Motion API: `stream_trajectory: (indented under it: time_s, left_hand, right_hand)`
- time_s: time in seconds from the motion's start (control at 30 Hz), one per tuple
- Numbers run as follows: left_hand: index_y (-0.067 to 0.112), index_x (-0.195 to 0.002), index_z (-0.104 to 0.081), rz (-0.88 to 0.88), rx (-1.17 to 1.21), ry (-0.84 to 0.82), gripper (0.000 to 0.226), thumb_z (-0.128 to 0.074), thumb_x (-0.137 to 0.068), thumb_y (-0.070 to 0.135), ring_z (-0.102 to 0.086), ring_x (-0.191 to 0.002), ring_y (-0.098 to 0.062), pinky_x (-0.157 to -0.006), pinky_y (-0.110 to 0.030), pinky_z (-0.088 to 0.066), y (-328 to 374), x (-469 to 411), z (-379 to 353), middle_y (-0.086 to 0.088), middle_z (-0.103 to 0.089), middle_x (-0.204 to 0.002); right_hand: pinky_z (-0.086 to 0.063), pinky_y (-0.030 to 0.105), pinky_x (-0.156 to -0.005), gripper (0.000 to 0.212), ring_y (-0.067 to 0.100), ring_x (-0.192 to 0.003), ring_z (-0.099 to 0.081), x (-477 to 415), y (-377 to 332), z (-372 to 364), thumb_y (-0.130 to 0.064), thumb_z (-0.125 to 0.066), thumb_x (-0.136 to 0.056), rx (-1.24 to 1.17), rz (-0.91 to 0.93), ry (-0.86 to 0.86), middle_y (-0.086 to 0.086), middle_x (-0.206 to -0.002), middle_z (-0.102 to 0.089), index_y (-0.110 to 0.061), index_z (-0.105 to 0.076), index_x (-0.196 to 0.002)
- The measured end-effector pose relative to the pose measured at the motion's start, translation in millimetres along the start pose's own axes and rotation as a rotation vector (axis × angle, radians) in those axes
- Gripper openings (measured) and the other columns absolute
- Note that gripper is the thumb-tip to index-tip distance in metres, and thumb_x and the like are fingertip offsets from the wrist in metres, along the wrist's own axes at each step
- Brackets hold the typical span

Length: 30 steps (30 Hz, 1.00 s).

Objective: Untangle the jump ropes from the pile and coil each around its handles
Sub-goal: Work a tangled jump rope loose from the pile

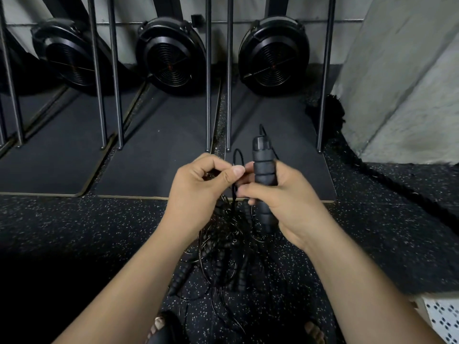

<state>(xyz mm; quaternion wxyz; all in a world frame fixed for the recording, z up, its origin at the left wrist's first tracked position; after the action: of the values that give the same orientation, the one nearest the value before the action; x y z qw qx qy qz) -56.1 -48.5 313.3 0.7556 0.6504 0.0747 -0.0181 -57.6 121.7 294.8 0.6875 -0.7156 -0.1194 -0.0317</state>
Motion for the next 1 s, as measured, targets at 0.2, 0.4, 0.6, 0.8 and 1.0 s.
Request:
stream_trajectory:
  time_s: [0.2, 0.4, 0.6, 0.8, 1.0]
  left_hand:
    - [0.014, -0.080, -0.075, 0.025, 0.104, 0.020, 0.016, -0.082, -0.091, 0.024, -0.065, -0.078, -0.017, -0.076, -0.031, -0.056, 7.1, 3.5, -2.5, -0.013, -0.072, -0.088]
    - [0.033, -0.103, -0.071, -0.148, -0.502, 0.239, 0.021, -0.084, -0.088, 0.039, -0.059, -0.102, -0.013, -0.092, -0.039, -0.052, 12.7, 0.9, 21.2, 0.015, -0.063, -0.105]
    - [0.021, -0.102, -0.074, -0.549, -0.622, 0.245, 0.008, -0.080, -0.097, 0.023, -0.057, -0.079, -0.003, -0.066, -0.024, -0.050, 59.9, 33.2, -10.3, 0.015, -0.059, -0.093]
    - [0.025, -0.099, -0.066, -0.419, -0.633, -0.082, 0.013, -0.076, -0.091, 0.025, -0.064, -0.073, -0.013, -0.065, -0.037, -0.055, 25.0, 31.0, -42.2, 0.012, -0.066, -0.083]
    - [0.023, -0.095, -0.061, -0.242, -0.506, -0.092, 0.027, -0.085, -0.090, 0.032, -0.065, -0.086, -0.010, -0.077, -0.033, -0.053, -3.7, 13.1, -34.2, 0.012, -0.066, -0.091]
  right_hand:
    - [-0.062, 0.048, -0.095, 0.030, 0.016, -0.096, -0.079, 5.3, -8.9, -9.5, -0.019, -0.093, -0.082, 0.128, 0.107, 0.029, -0.003, -0.099, -0.082, -0.024, -0.076, -0.107]
    - [-0.061, 0.037, -0.081, 0.023, 0.007, -0.077, -0.071, 2.8, -14.2, 9.8, -0.023, -0.093, -0.082, 0.270, 0.184, 0.240, -0.010, -0.083, -0.076, -0.025, -0.072, -0.092]
    - [-0.056, 0.034, -0.076, 0.021, 0.010, -0.071, -0.065, -2.7, -20.1, 25.7, -0.008, -0.090, -0.082, 0.120, 0.213, 0.300, -0.004, -0.077, -0.074, -0.015, -0.073, -0.092]
    - [-0.064, 0.041, -0.075, 0.022, 0.015, -0.072, -0.071, -1.4, -20.9, 27.6, -0.008, -0.091, -0.082, 0.040, 0.201, 0.307, -0.004, -0.075, -0.073, -0.013, -0.073, -0.093]
    - [-0.065, 0.040, -0.075, 0.022, 0.010, -0.074, -0.071, 7.1, -36.8, 19.6, -0.009, -0.090, -0.084, 0.075, 0.254, 0.250, -0.009, -0.076, -0.073, -0.019, -0.073, -0.094]
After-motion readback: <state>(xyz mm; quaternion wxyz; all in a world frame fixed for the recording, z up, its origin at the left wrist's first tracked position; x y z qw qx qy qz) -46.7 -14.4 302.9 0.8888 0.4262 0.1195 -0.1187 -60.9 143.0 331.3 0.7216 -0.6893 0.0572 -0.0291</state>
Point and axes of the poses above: each hand's wrist, its own x-axis away from the middle knuckle, its own z-axis out of the back of the hand, y = z × x, the point moved 8 cm from there along -x, towards the middle knuckle
